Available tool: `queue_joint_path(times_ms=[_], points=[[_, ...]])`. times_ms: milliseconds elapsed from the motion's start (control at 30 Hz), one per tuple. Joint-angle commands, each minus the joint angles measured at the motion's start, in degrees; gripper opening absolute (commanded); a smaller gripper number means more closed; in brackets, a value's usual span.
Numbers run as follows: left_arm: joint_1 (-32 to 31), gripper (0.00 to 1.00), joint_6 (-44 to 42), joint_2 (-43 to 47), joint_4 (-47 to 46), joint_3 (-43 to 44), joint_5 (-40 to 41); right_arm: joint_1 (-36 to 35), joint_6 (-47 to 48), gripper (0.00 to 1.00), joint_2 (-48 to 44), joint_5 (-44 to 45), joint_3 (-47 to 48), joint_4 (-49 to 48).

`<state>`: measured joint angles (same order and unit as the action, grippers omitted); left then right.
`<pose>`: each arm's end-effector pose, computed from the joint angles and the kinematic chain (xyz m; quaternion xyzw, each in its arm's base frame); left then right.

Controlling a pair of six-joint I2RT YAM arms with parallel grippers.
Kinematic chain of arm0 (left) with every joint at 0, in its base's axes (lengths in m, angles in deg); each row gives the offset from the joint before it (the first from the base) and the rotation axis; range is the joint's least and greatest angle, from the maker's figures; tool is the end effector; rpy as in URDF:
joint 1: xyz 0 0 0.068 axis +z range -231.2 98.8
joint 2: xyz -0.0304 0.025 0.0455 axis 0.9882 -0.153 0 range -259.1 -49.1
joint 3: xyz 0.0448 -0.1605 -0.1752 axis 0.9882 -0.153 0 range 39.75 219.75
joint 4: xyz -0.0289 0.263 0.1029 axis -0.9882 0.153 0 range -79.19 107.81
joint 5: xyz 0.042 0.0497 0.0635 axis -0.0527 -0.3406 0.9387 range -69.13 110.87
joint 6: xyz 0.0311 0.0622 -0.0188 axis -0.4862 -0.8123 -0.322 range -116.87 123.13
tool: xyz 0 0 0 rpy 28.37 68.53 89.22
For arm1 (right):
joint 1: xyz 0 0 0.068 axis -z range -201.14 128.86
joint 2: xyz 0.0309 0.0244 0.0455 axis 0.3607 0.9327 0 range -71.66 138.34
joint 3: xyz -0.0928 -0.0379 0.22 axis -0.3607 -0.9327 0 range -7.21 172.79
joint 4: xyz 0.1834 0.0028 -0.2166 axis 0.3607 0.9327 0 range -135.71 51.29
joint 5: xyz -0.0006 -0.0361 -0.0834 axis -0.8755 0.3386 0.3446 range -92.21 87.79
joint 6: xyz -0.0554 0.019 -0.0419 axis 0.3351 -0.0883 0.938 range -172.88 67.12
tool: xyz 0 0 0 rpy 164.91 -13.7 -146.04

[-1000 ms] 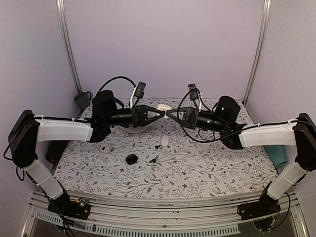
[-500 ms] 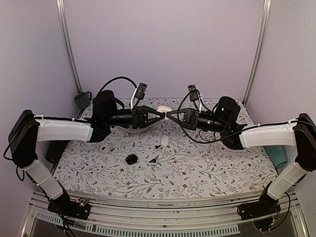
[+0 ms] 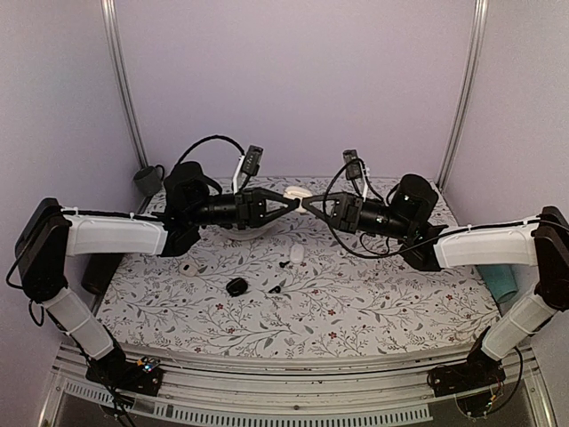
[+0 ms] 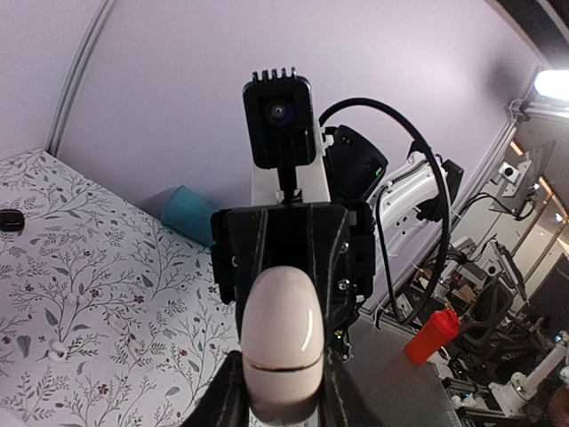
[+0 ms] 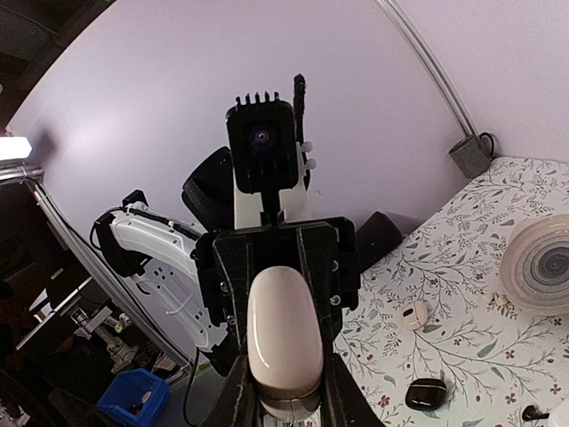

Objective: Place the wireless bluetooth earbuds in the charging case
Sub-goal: Pass from the right arm to the left, then open the charging case.

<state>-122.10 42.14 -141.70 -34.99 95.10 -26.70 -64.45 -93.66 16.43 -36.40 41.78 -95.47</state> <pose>0.2688 -0.2912 0.2471 0.3155 0.5919 -0.6470 0.3626 0.2535 0.2849 0.2449 -0.2397 0.6050 0.6320 0.4207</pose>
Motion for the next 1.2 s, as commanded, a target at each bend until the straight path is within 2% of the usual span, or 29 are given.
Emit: queue_joint_path(times_ms=[0,133,267,400,500,733,833,1167], points=[[-0.9,0.23,0.6,0.5,-4.2,0.8,-1.5,0.5,-1.4,0.06,0.1,1.9,-0.9,-2.2],[-0.9,0.12,0.2,0.5,-4.1,0.8,-1.1,0.4,-1.8,0.07,0.7,2.0,-1.2,-2.9],[-0.9,0.00,-3.0,1.0,-0.9,1.6,-1.6,0.4,-1.7,0.18,-0.4,4.2,-2.6,-2.4],[-0.9,0.00,-8.8,2.7,5.3,2.3,-1.5,0.5,0.4,0.48,-2.5,5.6,-2.8,1.4],[-0.9,0.00,-13.0,4.0,8.8,2.6,-2.1,0.5,2.1,0.59,-4.2,7.1,-2.9,4.4],[-0.9,0.00,-21.8,6.0,16.3,3.8,-1.7,0.7,4.9,0.64,-5.3,5.3,-1.8,8.9],[-1.0,0.00,-23.5,6.3,18.4,4.2,-1.5,0.5,6.2,0.67,-5.7,4.6,-1.2,10.5],[-1.6,0.00,-25.7,6.4,20.6,5.1,-1.9,0.1,9.2,0.69,-5.0,5.7,1.9,14.3]])
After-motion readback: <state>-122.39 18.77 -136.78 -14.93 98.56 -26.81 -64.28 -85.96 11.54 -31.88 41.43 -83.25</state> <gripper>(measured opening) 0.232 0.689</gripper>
